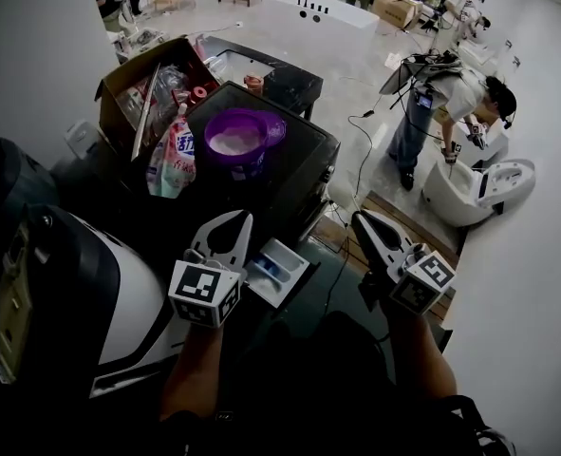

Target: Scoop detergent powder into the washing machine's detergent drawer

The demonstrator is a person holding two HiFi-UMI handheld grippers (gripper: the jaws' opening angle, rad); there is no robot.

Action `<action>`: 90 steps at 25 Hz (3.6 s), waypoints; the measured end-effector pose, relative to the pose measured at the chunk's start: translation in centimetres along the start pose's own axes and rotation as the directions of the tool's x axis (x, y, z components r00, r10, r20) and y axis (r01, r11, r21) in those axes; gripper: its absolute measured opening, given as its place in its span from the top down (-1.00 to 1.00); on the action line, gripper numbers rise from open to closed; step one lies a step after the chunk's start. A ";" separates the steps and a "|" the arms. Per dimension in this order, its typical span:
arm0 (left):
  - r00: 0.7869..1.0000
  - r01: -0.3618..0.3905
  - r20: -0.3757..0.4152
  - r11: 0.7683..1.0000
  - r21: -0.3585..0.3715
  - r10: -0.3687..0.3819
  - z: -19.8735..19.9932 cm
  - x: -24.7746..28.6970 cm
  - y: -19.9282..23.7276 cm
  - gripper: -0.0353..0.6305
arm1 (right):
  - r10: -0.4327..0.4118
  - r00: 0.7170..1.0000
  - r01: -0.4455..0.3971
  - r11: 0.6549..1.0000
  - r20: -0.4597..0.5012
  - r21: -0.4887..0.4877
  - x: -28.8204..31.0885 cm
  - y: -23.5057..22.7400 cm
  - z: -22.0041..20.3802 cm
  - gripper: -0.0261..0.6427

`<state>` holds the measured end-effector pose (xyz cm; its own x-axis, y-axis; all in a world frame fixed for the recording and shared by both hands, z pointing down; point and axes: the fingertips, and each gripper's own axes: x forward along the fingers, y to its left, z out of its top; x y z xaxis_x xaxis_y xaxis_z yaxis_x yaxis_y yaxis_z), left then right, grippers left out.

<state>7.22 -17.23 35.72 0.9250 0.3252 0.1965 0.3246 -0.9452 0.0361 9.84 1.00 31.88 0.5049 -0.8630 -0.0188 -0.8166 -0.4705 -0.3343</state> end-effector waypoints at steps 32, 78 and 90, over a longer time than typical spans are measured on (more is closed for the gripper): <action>0.904 -0.421 -0.111 0.905 -0.059 0.413 1.0 12.7 2.3 0.87 | 0.388 0.913 -0.368 0.916 -0.127 0.157 11.3 -18.4 1.8 0.86; 0.651 -0.758 -0.147 0.625 -0.189 0.745 -0.3 7.7 10.9 0.87 | 0.672 0.501 -0.840 0.530 -0.546 -0.119 33.2 -10.5 -1.5 0.86; 0.600 -0.800 -0.142 0.591 -0.107 0.787 1.2 7.2 9.6 0.87 | 0.587 0.339 -0.932 0.316 -0.735 -0.178 33.9 -8.8 -6.1 0.86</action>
<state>17.25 -23.93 36.30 0.7826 -0.5532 0.2854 -0.5693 -0.8215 -0.0315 32.42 -25.23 39.90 -0.5137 -0.7044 0.4899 -0.7785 0.6227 0.0791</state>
